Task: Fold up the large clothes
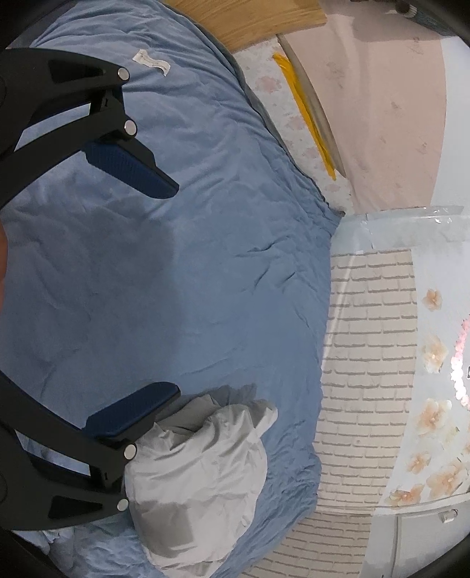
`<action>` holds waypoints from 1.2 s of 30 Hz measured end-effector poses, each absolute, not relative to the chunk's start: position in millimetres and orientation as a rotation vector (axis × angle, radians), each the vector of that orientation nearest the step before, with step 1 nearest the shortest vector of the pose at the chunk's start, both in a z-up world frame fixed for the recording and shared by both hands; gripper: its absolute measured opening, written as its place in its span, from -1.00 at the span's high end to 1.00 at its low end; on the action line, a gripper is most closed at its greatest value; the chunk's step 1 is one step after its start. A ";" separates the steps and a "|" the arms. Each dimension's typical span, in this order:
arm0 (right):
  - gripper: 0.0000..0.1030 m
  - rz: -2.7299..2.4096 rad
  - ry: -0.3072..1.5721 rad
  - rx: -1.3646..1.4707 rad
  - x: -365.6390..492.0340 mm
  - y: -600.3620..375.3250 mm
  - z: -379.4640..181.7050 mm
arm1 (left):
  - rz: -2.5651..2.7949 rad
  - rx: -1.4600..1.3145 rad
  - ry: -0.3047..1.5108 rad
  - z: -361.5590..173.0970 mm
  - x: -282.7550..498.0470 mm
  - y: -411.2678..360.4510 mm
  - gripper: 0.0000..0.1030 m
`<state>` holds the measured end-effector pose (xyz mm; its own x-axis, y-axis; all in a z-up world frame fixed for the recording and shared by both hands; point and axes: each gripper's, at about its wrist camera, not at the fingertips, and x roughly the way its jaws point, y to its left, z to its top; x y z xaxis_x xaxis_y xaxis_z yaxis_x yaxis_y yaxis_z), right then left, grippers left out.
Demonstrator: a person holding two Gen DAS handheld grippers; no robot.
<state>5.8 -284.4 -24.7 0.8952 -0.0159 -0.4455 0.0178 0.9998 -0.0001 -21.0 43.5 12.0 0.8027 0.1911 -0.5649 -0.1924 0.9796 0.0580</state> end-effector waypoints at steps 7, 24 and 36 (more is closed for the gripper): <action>-0.96 -0.006 0.467 -0.013 5.2 -283.0 -25.9 | 0.210 0.016 0.612 11.7 -21.3 39.4 -0.94; -0.96 -0.006 0.467 0.016 0.0 -285.7 -28.2 | 0.217 0.067 0.607 14.8 -25.9 33.6 -0.94; -0.96 -0.012 0.501 0.013 3.0 -288.6 -33.8 | 0.226 0.043 0.547 23.9 -30.9 38.5 -0.94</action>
<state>3.0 -288.6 -33.8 0.8772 -0.0087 -0.4801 0.0149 0.9998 0.0091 -30.9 38.5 23.9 0.8297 0.2245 -0.5111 -0.2015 0.9743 0.1008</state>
